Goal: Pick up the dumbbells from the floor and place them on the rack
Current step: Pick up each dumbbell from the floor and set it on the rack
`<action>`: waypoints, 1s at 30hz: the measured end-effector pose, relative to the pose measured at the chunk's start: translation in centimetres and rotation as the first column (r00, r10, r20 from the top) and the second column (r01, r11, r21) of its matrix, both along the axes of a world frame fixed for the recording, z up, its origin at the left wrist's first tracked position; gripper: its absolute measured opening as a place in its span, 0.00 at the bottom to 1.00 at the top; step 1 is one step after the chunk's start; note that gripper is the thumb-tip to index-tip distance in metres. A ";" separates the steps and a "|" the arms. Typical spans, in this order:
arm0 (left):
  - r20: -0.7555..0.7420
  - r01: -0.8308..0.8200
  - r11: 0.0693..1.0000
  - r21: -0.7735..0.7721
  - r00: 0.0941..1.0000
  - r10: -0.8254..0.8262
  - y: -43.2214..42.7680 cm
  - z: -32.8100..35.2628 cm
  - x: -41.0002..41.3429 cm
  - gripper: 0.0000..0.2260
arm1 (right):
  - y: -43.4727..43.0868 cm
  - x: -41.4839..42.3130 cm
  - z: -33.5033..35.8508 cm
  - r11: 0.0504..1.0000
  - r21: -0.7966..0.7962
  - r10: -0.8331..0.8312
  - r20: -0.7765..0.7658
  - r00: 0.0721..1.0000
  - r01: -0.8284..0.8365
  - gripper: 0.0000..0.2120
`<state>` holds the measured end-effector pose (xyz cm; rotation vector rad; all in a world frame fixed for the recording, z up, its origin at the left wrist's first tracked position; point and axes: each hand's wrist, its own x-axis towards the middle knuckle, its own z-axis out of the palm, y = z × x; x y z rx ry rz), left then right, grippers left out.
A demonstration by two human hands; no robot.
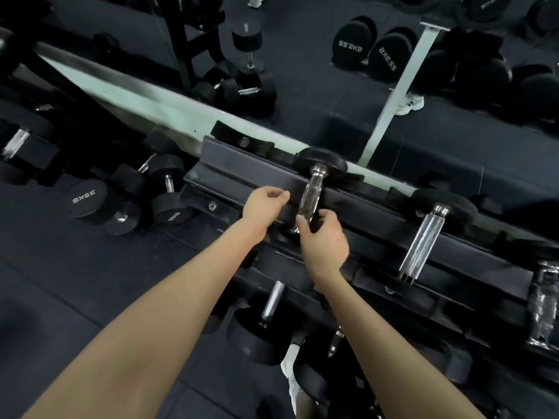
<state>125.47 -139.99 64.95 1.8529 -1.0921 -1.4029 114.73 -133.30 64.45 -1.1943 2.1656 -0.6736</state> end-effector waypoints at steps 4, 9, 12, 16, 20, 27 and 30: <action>-0.020 -0.097 0.995 0.007 0.995 0.097 5.8 -1.3 4.2 0.10 | 4.9 1.9 0.7 0.991 -0.115 0.048 -0.155 0.987 -0.066 0.25; -0.020 -0.171 0.984 0.047 0.985 0.172 16.9 -2.8 9.6 0.13 | 14.1 5.1 0.0 0.975 -0.112 0.163 -0.213 0.963 -0.190 0.25; -0.055 -0.231 0.970 0.075 0.970 0.236 25.1 -3.8 12.2 0.06 | 20.8 7.0 -1.6 0.965 -0.072 0.235 -0.174 0.956 -0.251 0.25; -0.077 -0.308 0.937 0.163 0.943 0.324 36.6 -6.4 15.1 0.06 | 30.1 8.9 -4.5 0.923 0.026 0.385 -0.130 0.914 -0.385 0.24; -0.055 -0.390 0.874 0.291 0.905 0.422 46.3 -10.6 17.2 0.10 | 38.0 9.7 -7.7 0.811 0.171 0.574 -0.052 0.817 -0.559 0.22; -0.044 -0.500 0.726 0.472 0.809 0.586 57.2 -17.8 17.2 0.06 | 45.3 10.2 -14.1 0.555 0.387 0.808 -0.037 0.588 -0.737 0.21; -0.035 -0.551 0.623 0.555 0.733 0.679 60.2 -22.2 16.3 0.06 | 46.2 10.2 -18.3 0.439 0.478 0.874 -0.030 0.485 -0.761 0.21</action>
